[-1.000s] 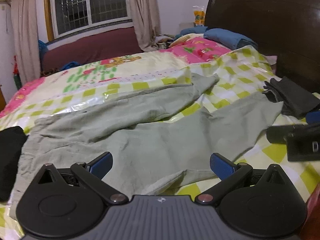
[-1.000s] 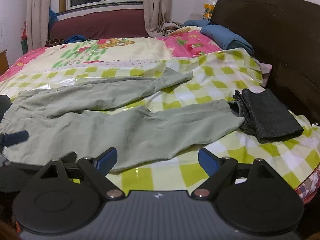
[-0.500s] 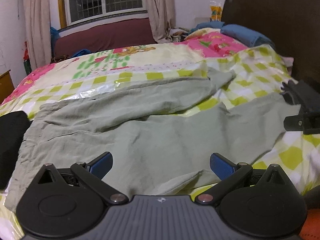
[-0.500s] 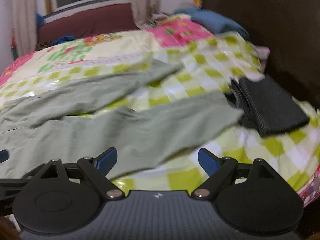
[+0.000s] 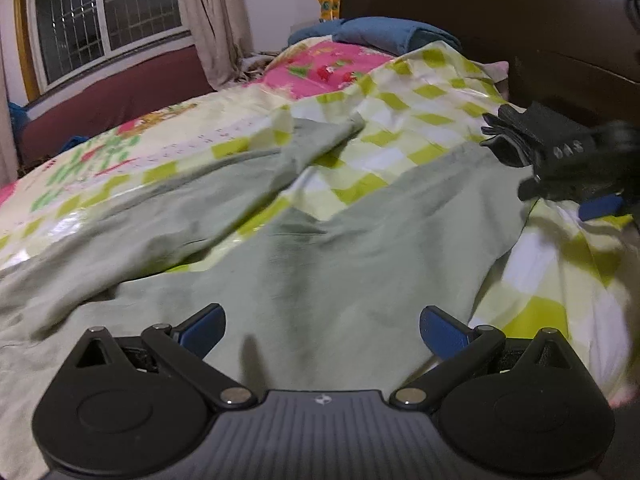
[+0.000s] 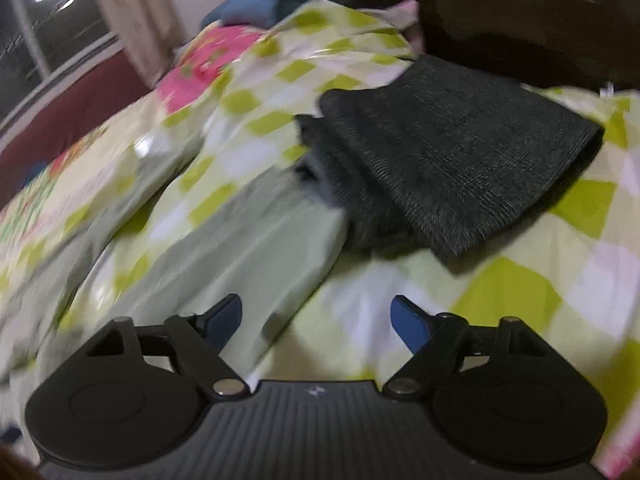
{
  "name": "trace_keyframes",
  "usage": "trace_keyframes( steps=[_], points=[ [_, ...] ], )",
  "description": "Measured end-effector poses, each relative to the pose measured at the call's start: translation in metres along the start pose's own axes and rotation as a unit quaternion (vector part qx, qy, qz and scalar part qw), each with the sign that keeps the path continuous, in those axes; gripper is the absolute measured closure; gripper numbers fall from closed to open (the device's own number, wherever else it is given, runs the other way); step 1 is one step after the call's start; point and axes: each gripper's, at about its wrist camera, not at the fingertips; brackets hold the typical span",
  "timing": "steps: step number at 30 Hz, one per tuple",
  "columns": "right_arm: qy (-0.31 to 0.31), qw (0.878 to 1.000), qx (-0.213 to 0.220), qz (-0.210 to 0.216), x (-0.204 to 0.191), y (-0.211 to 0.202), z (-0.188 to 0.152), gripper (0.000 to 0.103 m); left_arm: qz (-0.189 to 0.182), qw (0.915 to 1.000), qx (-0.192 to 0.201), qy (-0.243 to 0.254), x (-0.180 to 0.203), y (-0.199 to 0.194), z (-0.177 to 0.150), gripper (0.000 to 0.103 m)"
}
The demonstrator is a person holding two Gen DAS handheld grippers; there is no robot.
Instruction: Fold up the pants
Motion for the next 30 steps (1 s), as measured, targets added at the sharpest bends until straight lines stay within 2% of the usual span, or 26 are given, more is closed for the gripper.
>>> trace_keyframes(
  steps=[7, 9, 11, 15, 18, 20, 21, 24, 26, 28, 30],
  points=[
    [0.053, 0.999, 0.003, 0.012, 0.018, 0.033, 0.021, 0.062, -0.008, 0.9995, -0.004, 0.029, 0.018, 0.019, 0.003, 0.000],
    [0.061, 0.998, -0.001, 0.028, 0.024, 0.031, 0.022, 0.094, -0.010, 0.9995, -0.009, 0.029, 0.019, 0.021, 0.004, 0.000],
    [0.083, 0.995, -0.007, 0.051, 0.033, 0.025, 0.022, 0.099, -0.012, 0.9995, -0.010, 0.029, 0.020, 0.020, 0.005, 0.000],
    [0.080, 0.993, -0.002, 0.083, 0.039, 0.003, 0.025, 0.100, -0.015, 0.9991, -0.002, 0.039, 0.023, 0.016, 0.008, 0.000],
    [0.073, 0.992, 0.026, 0.097, 0.042, -0.027, 0.033, 0.100, -0.017, 0.9986, 0.011, 0.048, 0.025, 0.008, 0.012, 0.000],
    [0.050, 0.995, 0.052, 0.072, 0.044, -0.038, 0.037, 0.100, -0.022, 0.9984, 0.020, 0.048, 0.025, 0.002, 0.012, 0.000],
    [0.039, 0.997, 0.052, 0.047, 0.047, -0.034, 0.039, 0.100, -0.027, 0.9984, 0.017, 0.047, 0.025, 0.002, 0.012, 0.000],
    [0.030, 1.000, -0.001, -0.003, 0.054, -0.010, 0.041, 0.100, -0.058, 0.9970, -0.030, 0.041, 0.027, 0.017, 0.005, 0.000],
    [0.027, 0.999, -0.010, -0.014, 0.051, -0.014, 0.036, 0.098, -0.070, 0.9957, -0.049, 0.035, 0.023, 0.019, 0.000, 0.000],
    [0.006, 0.999, 0.017, -0.027, 0.040, -0.032, 0.030, 0.093, -0.064, 0.9968, -0.039, 0.029, 0.012, 0.007, -0.003, 0.000],
    [-0.035, 0.996, 0.052, -0.058, 0.026, -0.050, 0.022, 0.091, -0.045, 0.9985, -0.026, 0.019, -0.007, -0.008, -0.005, 0.000]
  ],
)
Point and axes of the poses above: each gripper's, at about its wrist camera, not at the fingertips, and y roughly the way its jaws point, x to its right, z to its top, and after that the axes turned 4 degrees about y, right-handed
